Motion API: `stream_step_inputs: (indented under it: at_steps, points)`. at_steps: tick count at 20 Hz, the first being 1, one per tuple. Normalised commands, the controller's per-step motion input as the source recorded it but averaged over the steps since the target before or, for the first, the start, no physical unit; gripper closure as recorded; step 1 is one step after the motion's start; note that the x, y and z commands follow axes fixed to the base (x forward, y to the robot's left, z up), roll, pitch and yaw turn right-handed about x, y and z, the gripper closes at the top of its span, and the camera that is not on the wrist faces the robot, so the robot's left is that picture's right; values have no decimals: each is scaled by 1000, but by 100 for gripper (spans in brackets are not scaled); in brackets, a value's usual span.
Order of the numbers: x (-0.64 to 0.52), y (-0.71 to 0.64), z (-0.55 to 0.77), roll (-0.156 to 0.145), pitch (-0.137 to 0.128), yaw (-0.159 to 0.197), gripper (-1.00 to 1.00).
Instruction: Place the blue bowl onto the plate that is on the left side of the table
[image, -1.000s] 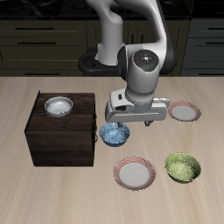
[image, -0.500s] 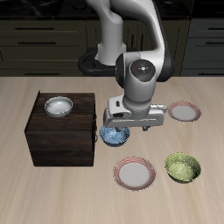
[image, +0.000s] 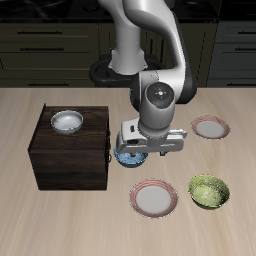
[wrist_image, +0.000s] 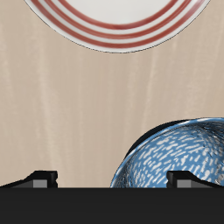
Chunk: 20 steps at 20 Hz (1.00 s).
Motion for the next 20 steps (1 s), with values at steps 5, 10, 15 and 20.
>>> stream_step_inputs:
  at_steps: [5, 10, 15, 20]
  points:
    - [-114, 15, -77, -8, 10, 22, 100]
    - [-51, 24, 111, -6, -4, 37, 100]
    - [-117, 59, 267, 6, -33, 21, 100]
    - [-202, 115, 430, 26, -74, 10, 100]
